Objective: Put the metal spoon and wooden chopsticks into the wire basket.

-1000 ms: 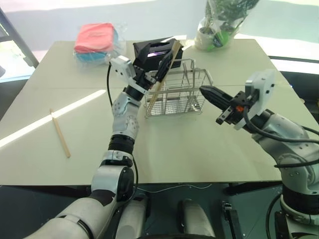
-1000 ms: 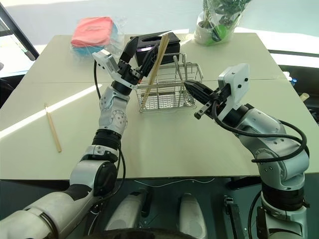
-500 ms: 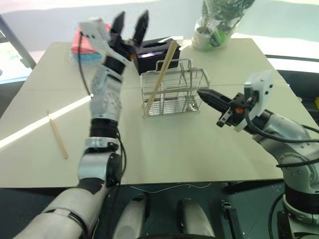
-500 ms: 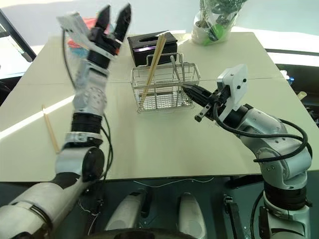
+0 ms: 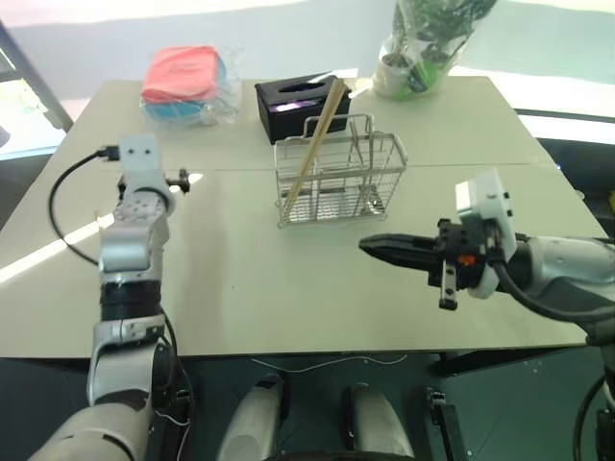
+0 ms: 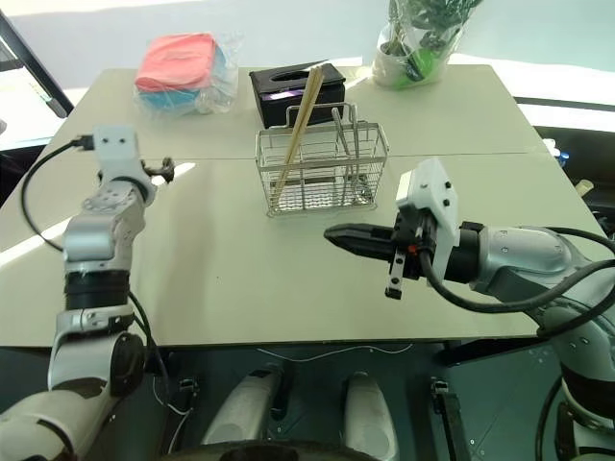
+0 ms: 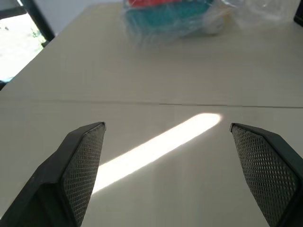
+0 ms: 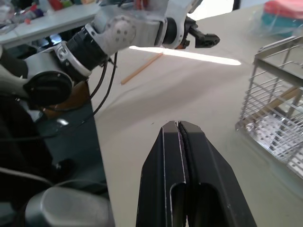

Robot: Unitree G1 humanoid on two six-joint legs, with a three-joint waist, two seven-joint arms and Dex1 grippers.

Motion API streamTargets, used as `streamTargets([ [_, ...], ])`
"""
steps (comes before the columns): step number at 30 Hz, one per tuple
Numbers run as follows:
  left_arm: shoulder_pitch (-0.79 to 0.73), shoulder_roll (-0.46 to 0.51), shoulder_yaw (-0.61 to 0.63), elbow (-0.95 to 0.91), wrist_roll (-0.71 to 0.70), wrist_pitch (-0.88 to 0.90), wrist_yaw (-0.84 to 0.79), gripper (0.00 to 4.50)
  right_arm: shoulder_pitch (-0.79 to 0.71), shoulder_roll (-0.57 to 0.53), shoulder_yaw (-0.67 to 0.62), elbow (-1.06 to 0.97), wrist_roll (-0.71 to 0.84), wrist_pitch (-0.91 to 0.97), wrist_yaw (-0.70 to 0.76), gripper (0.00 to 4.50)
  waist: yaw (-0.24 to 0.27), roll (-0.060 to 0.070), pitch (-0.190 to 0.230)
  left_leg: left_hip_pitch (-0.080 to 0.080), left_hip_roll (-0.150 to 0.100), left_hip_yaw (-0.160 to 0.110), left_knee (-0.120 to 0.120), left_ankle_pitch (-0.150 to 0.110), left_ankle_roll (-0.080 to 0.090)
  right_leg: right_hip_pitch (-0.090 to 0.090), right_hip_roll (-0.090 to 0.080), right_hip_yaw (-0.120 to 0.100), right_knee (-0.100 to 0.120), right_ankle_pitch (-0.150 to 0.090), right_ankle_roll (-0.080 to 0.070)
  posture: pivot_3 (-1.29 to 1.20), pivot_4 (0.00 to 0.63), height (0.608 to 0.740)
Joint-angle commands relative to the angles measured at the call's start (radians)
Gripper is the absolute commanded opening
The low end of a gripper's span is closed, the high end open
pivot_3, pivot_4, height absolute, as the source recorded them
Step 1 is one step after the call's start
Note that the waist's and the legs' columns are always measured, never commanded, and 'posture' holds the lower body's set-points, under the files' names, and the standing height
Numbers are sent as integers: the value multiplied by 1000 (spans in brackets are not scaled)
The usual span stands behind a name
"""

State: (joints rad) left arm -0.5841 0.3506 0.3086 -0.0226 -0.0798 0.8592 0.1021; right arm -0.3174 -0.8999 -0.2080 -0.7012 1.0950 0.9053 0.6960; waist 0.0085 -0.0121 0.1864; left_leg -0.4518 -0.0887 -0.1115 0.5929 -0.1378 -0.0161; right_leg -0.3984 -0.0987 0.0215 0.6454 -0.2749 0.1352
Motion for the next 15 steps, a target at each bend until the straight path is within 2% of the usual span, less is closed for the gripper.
streamTargets([
  [1, 51, -25, 84, -168, 1, 120, 60, 4436, -14, -8, 1, 3, 9, -20, 30, 0, 4, 0, 0, 0, 0, 0, 0, 0, 0, 0, 0, 0, 0, 0, 0, 0, 150, 740],
  [8, 175, -69, 169, -363, 71, 309, 151, 4436, -53, 1, 52, 50, -37, -37, 74, 0, 7, -1, 0, 0, 0, 0, 0, -1, -2, 1, -1, -1, -1, -2, -3, 0, 150, 740],
  [15, 251, -85, 238, -360, 86, 295, 152, 4436, -79, 3, 83, 64, -58, -40, 101, 0, 7, -1, 0, 0, 0, 0, 0, -2, -3, 0, -1, -1, -1, -2, -4, 0, 150, 740],
])
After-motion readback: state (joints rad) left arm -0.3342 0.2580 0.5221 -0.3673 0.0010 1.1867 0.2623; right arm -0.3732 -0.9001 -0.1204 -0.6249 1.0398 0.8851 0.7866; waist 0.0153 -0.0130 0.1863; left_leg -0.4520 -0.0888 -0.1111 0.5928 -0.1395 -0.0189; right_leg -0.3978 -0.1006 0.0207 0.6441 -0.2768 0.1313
